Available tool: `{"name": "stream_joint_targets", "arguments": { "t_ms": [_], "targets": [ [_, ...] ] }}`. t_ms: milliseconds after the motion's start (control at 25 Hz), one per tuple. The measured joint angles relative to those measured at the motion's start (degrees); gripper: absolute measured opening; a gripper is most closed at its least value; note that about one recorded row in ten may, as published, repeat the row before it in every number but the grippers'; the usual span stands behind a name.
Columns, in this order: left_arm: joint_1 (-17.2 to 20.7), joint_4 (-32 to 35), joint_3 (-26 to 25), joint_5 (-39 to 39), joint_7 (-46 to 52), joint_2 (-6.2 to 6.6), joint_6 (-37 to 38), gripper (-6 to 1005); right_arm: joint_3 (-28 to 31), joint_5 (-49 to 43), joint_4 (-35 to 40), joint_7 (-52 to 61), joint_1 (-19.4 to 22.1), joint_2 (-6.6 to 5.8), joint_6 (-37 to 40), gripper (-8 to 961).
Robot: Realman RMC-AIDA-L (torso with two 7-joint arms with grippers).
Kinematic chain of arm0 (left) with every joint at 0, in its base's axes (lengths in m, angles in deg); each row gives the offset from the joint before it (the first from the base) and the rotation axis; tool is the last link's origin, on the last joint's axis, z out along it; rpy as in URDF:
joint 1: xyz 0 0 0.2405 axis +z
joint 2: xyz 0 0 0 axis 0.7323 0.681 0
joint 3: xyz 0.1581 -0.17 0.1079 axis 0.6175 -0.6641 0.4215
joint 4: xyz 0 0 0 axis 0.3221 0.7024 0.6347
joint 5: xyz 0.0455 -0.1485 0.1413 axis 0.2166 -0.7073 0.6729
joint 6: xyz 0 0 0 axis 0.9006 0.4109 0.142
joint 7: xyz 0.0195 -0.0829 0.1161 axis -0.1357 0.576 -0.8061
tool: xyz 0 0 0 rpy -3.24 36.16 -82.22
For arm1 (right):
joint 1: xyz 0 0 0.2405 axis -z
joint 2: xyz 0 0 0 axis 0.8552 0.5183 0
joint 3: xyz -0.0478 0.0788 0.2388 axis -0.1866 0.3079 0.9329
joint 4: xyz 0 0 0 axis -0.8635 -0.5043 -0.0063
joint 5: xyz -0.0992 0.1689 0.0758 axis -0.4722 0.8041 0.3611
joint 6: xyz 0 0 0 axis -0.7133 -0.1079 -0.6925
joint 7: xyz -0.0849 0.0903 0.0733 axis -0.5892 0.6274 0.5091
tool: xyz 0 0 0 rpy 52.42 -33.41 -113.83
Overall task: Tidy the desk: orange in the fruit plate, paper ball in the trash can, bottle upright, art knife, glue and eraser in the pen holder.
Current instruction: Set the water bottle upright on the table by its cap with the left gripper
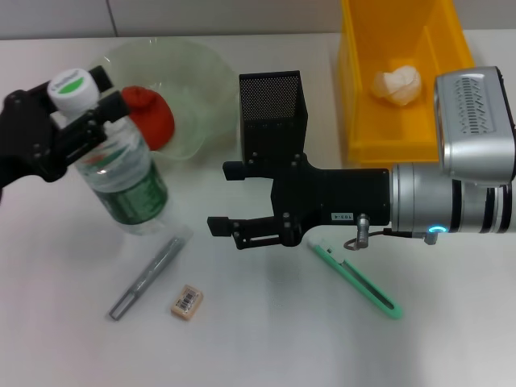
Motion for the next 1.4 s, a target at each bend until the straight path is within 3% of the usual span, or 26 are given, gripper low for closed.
{"name": "stream_joint_targets", "arguments": {
  "t_ms": [360,440,720,1400],
  "targets": [
    [1.72,0.15,-1.26,-0.02,-2.36,0.82,-3.46,438,0.17,0.82,-0.76,-0.46,0.22,0.00,-0.71,828],
    [2.58,0.21,-2.33,-0.17,-6.87,0.12,-9.35,439,0.15,1.80,-1.05,-1.05,0.22,0.00,-0.89,828],
    [2.18,-0.03,-4.69,-0.30,-8.76,-0.67,-14.59,442,0.20,2.99,-2.21,-1.58,0.20,-0.01,-0.94,829],
    [1.93,-3.31,-7.31,-2.97,-13.00,-1.25,-19.95,451,-0.19,2.99,-2.77,-1.58,0.17,0.00,-1.87,829]
  ]
}}
